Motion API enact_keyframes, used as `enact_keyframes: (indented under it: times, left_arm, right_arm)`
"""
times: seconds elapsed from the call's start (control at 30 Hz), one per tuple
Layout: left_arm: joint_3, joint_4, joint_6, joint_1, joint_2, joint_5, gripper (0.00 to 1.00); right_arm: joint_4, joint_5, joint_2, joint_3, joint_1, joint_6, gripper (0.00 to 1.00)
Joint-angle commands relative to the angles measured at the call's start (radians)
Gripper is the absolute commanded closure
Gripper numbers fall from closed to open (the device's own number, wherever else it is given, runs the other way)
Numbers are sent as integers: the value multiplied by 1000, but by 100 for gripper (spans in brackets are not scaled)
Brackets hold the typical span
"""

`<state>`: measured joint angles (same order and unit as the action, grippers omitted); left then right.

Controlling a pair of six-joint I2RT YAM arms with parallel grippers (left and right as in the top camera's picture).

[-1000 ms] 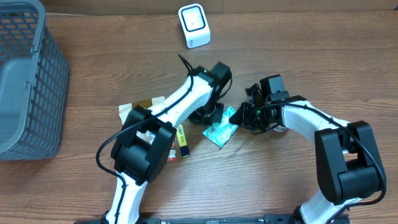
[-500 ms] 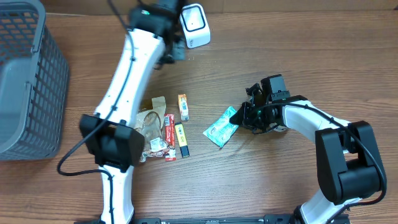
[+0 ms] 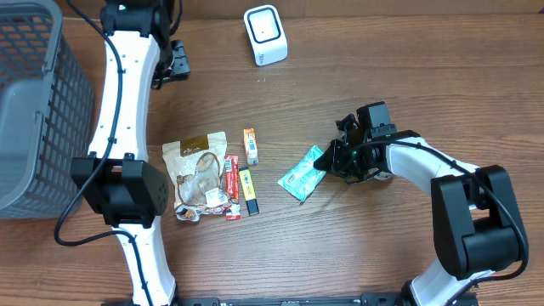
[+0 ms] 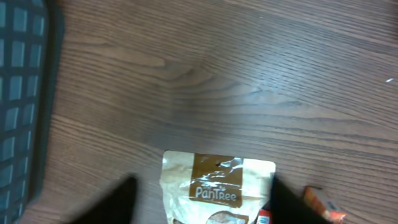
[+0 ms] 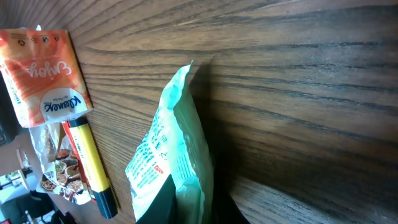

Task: Scan the item barcode
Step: 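Retract the left gripper to the upper left beside the basket, then lift the wipes pack and carry it up to the white scanner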

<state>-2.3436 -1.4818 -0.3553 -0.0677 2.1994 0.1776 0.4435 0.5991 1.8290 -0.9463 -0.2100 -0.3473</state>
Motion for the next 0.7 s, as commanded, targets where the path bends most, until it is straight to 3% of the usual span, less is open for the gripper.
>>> enact_keyframes:
  times: [0.0,0.27,0.5,0.67]
  left_arm:
    - [-1,-10,23,13,-8,13,0]
    - [-1,-3,23,13,-8,13,0]
    - [-1,-3,23,13,-8,13,0]
    - [-1,-3,23,13,-8,13,0]
  right_arm:
    - [-8,9,7,-32,5,8,96]
    - [185,3,-38,-265,5,124,96]
    - [454,-223,-39,-675,-10,201,97]
    - [472,-309,-39,-941,-30,249,97]
